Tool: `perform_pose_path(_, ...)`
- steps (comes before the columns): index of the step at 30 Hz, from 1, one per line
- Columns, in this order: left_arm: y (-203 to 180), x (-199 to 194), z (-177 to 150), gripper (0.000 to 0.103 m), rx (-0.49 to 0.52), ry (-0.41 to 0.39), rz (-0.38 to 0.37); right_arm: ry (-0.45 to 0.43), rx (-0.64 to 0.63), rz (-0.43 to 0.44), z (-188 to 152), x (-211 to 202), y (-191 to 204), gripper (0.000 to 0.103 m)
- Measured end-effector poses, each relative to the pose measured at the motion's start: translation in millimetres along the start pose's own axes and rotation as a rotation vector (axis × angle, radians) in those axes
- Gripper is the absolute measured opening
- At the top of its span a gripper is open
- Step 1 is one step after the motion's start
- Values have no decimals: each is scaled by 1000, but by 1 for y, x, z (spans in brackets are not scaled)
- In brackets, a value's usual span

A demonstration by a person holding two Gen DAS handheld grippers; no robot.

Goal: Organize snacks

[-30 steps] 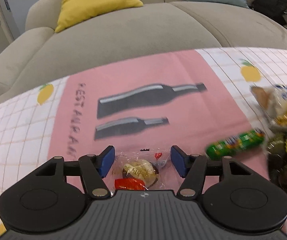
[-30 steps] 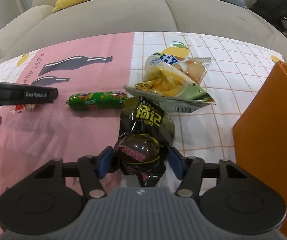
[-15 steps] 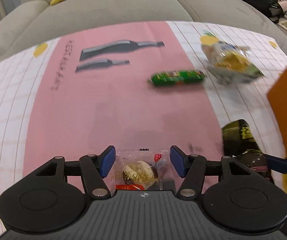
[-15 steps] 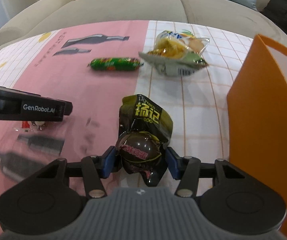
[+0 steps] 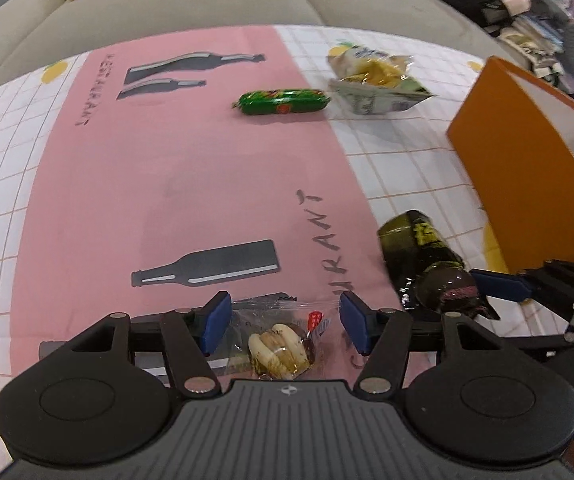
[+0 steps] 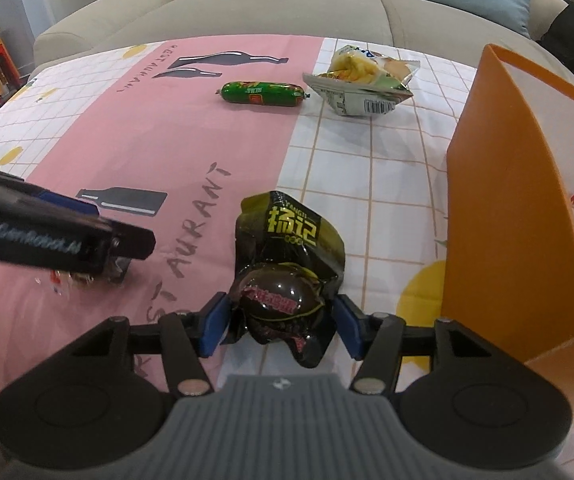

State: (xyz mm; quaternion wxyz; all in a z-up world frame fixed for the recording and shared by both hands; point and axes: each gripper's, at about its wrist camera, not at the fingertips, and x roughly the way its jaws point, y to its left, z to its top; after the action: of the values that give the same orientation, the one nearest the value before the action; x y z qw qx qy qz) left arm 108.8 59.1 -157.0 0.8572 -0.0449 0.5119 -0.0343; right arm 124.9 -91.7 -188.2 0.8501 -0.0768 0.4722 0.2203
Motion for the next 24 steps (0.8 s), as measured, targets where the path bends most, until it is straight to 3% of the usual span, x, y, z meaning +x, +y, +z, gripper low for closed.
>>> perform_pose_path(4,0,-6,-4,80,19,-50,-6,-29,6,26,-4,-10,-2,75)
perform_pose_path(9,3,-9,-10,84,-11,-23,37,-67,-12,16,-11,-20,1,75)
perform_pose_path(14,7,-11,-21,89,-17,-53,-9,-127,-22,1,-11,-22,3,75)
perform_pose_path(18,10,-7,-26,88,9,-39,-40,-168,-110,-33,-12,-19,9,74)
perform_pose_path(24,3,-1,-33,80,70,-24,-40,-166,-48,11,-7,-16,-2,70)
